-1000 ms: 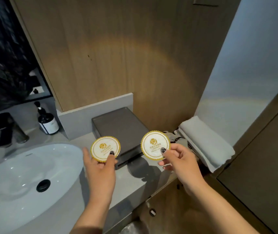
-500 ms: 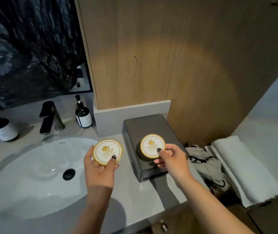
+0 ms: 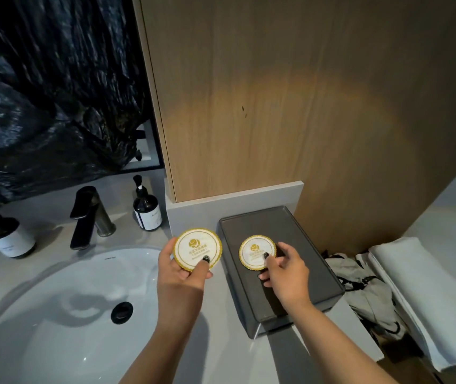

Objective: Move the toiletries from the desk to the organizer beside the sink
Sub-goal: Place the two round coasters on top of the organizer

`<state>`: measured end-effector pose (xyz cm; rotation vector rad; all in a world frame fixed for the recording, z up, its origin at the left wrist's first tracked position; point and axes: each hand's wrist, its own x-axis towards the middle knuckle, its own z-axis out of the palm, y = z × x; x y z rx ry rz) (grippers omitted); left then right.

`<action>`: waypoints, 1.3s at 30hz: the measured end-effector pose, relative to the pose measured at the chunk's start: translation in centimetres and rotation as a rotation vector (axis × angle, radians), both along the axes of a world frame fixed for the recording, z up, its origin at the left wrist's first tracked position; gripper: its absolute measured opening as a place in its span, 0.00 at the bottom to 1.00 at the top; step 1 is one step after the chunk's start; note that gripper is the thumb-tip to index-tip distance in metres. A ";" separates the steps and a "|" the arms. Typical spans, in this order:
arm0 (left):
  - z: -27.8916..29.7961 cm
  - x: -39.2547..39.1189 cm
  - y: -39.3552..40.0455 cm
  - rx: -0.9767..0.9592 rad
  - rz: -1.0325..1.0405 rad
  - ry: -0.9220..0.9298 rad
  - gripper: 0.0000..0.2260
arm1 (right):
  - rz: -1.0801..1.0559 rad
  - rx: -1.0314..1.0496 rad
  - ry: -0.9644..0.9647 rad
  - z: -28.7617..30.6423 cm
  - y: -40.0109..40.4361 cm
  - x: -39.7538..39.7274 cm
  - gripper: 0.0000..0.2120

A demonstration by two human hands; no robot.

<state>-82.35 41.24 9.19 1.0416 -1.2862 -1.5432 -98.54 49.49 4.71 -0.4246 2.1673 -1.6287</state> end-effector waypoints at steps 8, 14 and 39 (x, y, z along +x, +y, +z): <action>-0.4 -1.5 -0.5 -0.010 0.148 -0.106 0.25 | 0.227 0.378 0.859 0.5 2.3 -2.0 0.25; -0.8 -3.0 0.6 0.030 0.228 -0.109 0.26 | 0.610 0.280 1.141 -2.8 2.4 -3.8 0.16; -0.8 -3.8 2.0 0.049 0.352 -0.132 0.27 | 0.730 0.397 1.062 -3.2 -2.9 -4.8 0.26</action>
